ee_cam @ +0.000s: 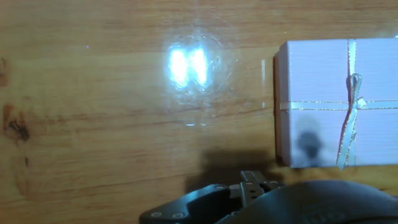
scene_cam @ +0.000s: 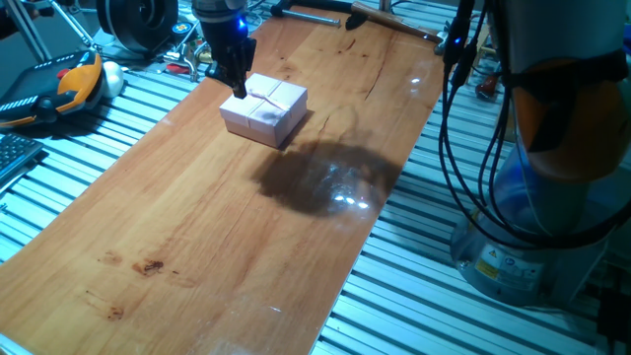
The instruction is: Slide the outer casing onto the gift box
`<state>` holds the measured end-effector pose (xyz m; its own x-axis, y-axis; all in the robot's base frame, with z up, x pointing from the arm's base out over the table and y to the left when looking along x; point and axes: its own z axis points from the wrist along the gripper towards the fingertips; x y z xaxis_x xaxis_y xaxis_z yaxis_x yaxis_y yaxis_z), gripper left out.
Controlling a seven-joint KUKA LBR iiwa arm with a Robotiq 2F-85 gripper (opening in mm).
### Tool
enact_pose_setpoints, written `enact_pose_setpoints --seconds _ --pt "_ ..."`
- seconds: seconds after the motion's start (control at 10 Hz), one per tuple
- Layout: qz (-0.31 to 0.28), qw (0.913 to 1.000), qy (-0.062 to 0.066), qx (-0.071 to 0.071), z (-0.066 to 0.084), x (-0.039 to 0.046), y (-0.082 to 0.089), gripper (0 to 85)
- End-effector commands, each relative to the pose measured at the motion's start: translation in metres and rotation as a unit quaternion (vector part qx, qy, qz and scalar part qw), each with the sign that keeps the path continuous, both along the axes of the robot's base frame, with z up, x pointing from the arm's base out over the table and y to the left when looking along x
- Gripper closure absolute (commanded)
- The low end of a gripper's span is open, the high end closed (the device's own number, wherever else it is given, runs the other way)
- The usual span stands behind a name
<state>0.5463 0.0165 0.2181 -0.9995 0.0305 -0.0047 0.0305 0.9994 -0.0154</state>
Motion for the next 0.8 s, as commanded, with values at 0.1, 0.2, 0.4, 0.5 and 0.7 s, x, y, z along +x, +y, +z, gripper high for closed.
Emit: enact_pose_setpoints --seconds 0.1,0.2,0.4,0.5,0.7 --pt "-0.004 0.9999 -0.005 -0.014 0.0006 0.0005 0.0014 85.0" --pt "-0.001 0.9999 -0.004 -0.013 0.0000 0.0009 0.0010 85.0" --pt "0.000 0.9999 -0.003 -0.014 0.0012 0.0008 0.0006 85.0" --pt "0.001 0.9999 -0.002 -0.014 0.0013 0.0000 0.0009 85.0" --pt "-0.006 0.9999 -0.003 -0.016 0.0020 -0.0047 0.0039 85.0"
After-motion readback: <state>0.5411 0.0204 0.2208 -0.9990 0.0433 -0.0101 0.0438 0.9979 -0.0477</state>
